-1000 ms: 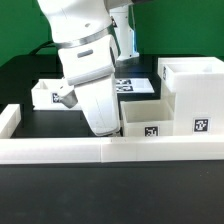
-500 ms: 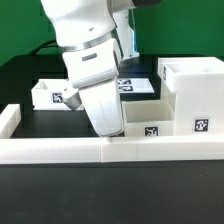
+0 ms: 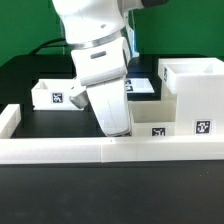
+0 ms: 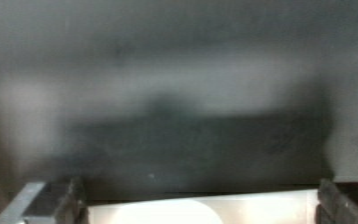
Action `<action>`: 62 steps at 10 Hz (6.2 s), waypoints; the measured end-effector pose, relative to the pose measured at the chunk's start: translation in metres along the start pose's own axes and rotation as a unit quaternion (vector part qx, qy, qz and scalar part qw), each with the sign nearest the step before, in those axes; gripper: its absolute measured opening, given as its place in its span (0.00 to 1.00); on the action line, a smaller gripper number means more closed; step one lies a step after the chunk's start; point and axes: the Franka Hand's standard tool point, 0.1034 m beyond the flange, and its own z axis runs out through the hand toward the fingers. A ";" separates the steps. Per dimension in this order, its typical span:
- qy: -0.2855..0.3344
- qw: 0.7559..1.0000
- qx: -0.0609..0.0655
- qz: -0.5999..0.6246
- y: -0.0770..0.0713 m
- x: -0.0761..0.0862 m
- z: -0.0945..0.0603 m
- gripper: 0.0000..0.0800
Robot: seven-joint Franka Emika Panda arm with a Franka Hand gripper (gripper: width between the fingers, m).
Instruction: Assemble drawer
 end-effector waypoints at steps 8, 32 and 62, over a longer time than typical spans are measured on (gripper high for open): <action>-0.009 1.000 -0.005 0.001 0.003 0.014 0.001 0.81; -0.040 0.997 -0.050 -0.037 0.005 -0.007 -0.030 0.81; -0.005 0.740 -0.096 0.665 -0.124 -0.084 -0.069 0.81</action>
Offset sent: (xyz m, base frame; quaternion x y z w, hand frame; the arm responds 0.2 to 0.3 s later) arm 0.0009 0.0326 -0.0013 -0.0171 0.0249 -0.0035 0.9995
